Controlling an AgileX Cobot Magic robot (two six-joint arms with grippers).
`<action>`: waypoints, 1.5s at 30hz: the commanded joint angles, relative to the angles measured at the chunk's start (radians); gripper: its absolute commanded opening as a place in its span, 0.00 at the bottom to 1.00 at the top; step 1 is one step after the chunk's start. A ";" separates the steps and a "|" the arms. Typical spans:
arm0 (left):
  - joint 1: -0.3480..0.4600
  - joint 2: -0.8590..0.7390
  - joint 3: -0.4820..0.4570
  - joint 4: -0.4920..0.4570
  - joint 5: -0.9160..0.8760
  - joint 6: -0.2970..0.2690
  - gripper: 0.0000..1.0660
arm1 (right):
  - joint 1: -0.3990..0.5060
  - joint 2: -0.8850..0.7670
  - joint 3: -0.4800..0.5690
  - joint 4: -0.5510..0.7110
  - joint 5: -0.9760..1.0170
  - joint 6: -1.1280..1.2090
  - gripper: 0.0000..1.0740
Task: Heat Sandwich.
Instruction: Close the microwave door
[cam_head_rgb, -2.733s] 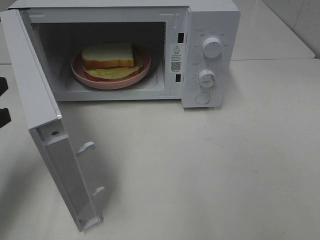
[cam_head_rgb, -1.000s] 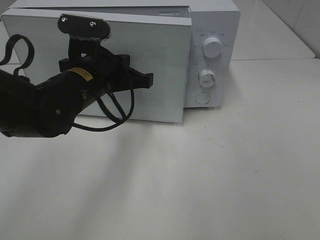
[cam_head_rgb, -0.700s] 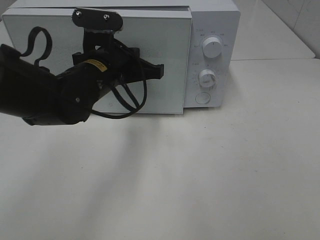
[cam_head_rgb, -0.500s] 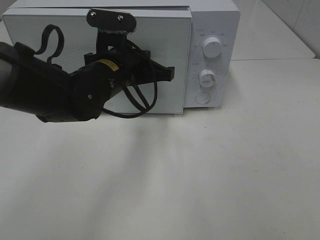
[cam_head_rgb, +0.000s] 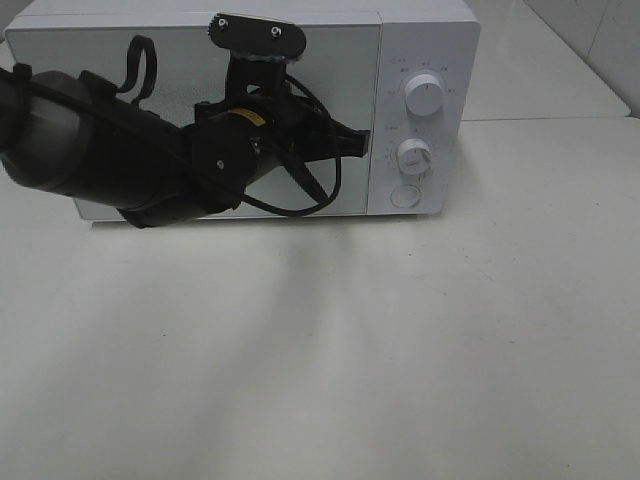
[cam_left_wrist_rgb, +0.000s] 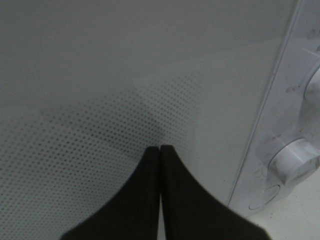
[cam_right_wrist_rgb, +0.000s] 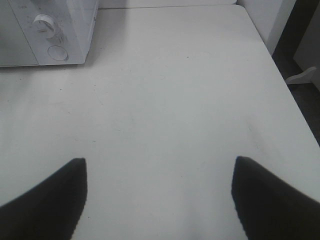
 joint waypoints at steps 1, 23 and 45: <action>0.025 0.003 -0.025 -0.038 -0.087 0.001 0.00 | -0.007 -0.026 0.001 -0.004 -0.004 -0.003 0.71; -0.025 -0.135 0.129 -0.045 -0.016 0.005 0.00 | -0.007 -0.026 0.001 -0.004 -0.004 -0.003 0.71; -0.024 -0.413 0.318 0.000 0.534 0.001 0.95 | -0.007 -0.026 0.001 -0.004 -0.004 -0.004 0.71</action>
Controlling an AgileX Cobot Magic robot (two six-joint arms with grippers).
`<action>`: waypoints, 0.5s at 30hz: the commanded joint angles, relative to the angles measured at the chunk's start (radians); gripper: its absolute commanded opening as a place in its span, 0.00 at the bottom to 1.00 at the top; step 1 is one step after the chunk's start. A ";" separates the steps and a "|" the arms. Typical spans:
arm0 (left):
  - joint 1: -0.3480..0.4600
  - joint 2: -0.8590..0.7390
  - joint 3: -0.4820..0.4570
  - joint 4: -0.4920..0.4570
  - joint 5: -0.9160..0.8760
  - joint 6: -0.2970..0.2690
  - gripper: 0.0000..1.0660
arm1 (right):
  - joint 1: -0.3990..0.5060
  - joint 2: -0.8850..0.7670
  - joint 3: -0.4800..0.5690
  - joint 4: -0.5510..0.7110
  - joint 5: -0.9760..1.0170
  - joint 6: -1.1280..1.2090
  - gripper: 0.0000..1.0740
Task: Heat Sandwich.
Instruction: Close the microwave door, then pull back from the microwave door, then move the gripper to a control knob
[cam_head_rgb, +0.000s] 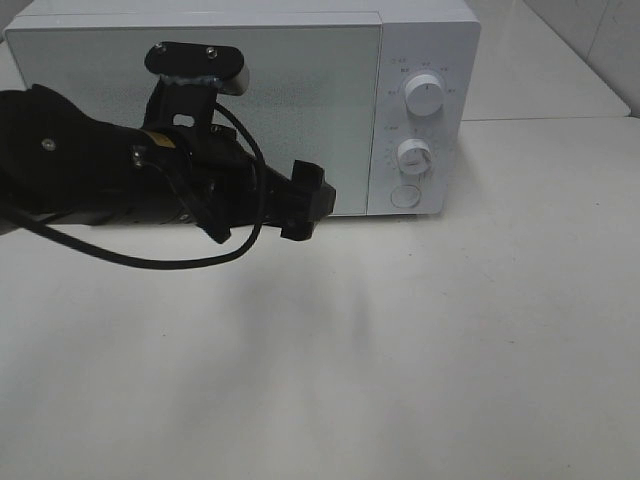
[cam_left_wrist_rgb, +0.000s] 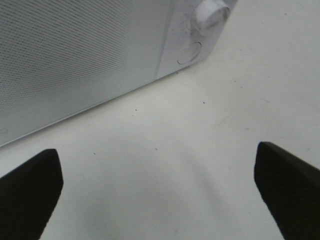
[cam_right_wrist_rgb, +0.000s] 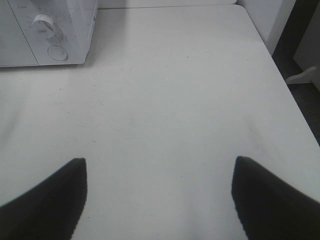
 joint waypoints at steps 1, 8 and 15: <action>-0.002 -0.038 0.005 0.055 0.099 -0.003 0.95 | -0.007 -0.026 0.001 -0.004 -0.004 -0.004 0.71; -0.001 -0.095 0.005 0.109 0.290 -0.006 0.95 | -0.007 -0.026 0.001 -0.004 -0.004 -0.004 0.71; 0.128 -0.136 0.003 0.154 0.567 -0.088 0.95 | -0.007 -0.026 0.001 -0.004 -0.004 -0.003 0.71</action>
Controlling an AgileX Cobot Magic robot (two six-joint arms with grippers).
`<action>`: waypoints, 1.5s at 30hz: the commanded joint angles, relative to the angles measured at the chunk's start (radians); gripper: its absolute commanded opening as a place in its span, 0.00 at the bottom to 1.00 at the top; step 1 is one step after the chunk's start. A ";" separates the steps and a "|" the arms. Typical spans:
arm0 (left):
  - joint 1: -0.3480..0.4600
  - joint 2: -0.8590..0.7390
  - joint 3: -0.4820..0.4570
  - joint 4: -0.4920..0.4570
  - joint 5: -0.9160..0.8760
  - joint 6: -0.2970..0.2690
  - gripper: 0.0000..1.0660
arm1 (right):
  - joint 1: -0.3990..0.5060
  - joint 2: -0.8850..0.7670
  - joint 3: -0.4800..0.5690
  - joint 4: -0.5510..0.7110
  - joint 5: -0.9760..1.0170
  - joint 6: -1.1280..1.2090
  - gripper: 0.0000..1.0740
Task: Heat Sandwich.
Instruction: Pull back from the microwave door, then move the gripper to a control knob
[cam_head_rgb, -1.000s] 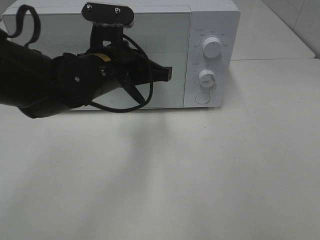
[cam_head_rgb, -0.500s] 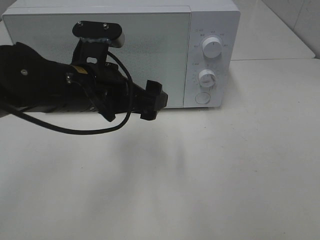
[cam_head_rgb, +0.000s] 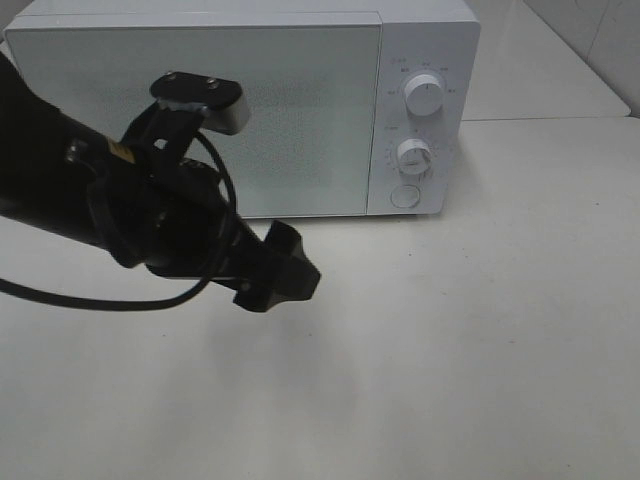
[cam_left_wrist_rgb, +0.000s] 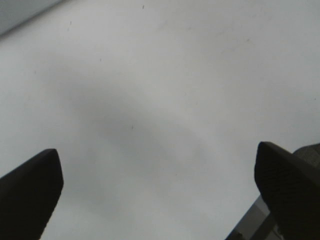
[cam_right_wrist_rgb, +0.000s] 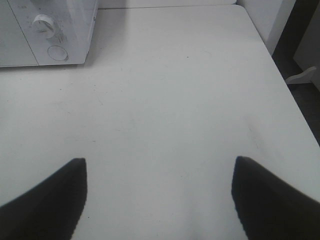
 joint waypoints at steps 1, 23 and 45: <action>0.090 -0.029 0.002 0.033 0.131 -0.044 0.95 | -0.007 -0.026 0.001 -0.004 -0.004 -0.003 0.71; 0.603 -0.363 0.002 0.442 0.604 -0.351 0.95 | -0.007 -0.026 0.001 -0.004 -0.004 -0.003 0.71; 0.663 -1.008 0.339 0.523 0.683 -0.378 0.95 | -0.007 -0.026 0.001 -0.004 -0.004 -0.004 0.71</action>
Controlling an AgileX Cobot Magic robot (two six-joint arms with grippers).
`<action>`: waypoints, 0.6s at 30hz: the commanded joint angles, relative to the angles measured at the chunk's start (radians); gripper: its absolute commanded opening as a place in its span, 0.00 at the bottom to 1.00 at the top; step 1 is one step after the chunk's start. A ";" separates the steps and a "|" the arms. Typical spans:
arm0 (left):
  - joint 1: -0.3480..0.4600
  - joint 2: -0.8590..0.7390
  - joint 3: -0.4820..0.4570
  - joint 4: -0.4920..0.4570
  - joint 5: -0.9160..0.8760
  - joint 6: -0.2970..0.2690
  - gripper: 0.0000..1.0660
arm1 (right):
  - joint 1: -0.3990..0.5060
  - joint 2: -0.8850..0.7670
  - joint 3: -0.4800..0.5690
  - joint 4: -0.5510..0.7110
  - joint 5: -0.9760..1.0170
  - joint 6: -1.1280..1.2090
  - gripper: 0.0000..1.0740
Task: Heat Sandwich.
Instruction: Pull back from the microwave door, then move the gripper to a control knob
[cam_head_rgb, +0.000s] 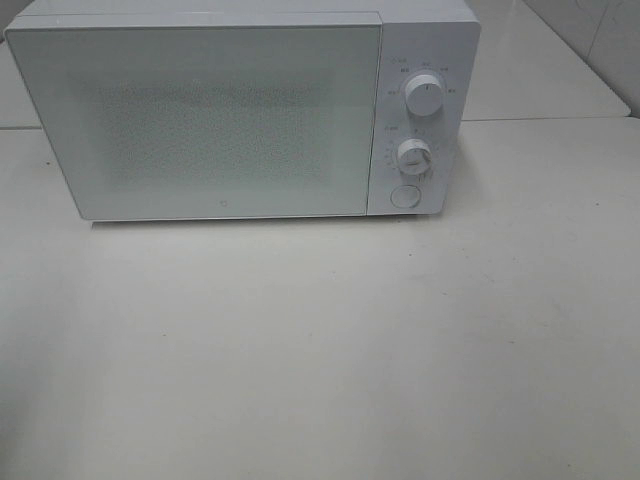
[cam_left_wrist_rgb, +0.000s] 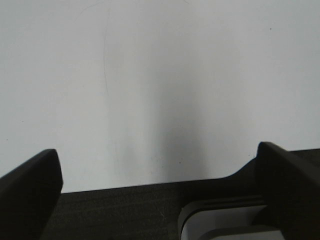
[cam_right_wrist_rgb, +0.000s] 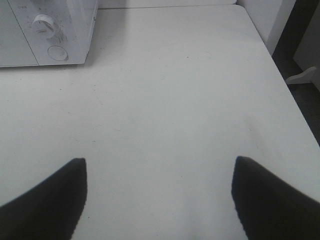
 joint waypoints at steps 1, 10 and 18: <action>0.003 -0.113 0.042 -0.006 0.012 -0.009 0.95 | -0.007 -0.026 0.001 -0.004 -0.004 -0.004 0.71; 0.003 -0.360 0.051 -0.006 0.001 -0.009 0.95 | -0.007 -0.026 0.001 -0.004 -0.004 -0.004 0.71; 0.003 -0.442 0.051 -0.004 0.001 -0.009 0.95 | -0.007 -0.026 0.001 -0.004 -0.004 -0.004 0.71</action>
